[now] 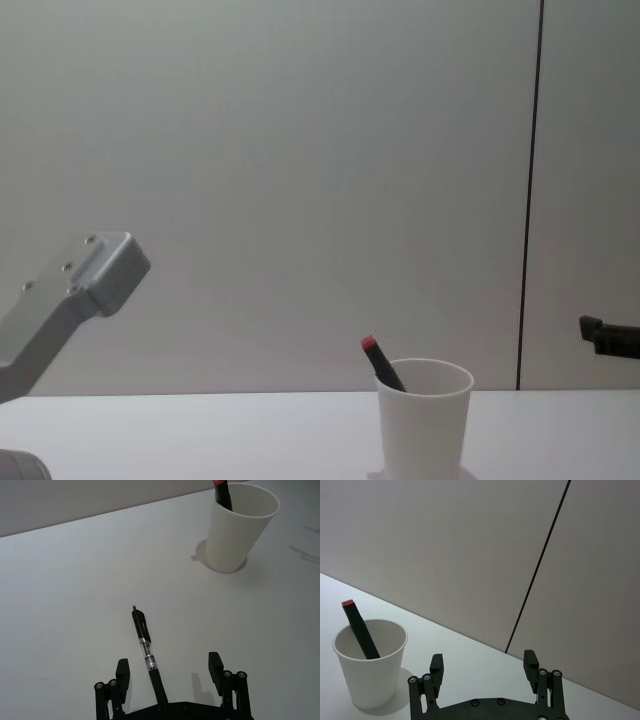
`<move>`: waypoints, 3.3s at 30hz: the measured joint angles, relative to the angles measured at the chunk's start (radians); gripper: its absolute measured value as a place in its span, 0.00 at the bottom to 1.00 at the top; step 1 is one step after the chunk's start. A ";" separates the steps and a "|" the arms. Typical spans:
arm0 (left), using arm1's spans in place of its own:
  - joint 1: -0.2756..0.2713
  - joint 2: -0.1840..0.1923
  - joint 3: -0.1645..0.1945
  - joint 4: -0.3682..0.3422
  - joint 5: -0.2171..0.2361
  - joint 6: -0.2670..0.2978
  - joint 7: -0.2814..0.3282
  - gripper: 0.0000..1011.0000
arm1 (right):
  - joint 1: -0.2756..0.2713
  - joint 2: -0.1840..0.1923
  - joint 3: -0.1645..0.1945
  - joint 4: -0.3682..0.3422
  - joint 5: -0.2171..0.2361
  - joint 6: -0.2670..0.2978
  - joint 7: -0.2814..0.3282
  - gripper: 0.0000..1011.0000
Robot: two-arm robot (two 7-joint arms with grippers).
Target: Place the pen into the pen holder.
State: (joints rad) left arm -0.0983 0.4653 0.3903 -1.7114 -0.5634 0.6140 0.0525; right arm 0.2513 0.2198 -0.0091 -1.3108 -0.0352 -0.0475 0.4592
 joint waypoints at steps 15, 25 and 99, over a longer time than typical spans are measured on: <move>-0.035 -0.008 -0.001 0.055 0.054 0.038 -0.065 0.99 | 0.000 0.000 0.000 0.000 0.000 0.000 0.000 0.99; -0.055 -0.016 0.003 0.085 0.098 0.060 -0.099 0.99 | 0.000 0.000 0.000 0.000 0.000 0.000 0.000 0.99; -0.073 -0.056 0.009 0.183 0.158 0.098 -0.162 0.13 | 0.000 0.000 0.000 0.000 0.000 0.000 0.000 0.99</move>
State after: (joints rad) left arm -0.1713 0.4088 0.3990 -1.5286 -0.4056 0.7125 -0.1092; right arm 0.2512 0.2198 -0.0092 -1.3108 -0.0352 -0.0475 0.4593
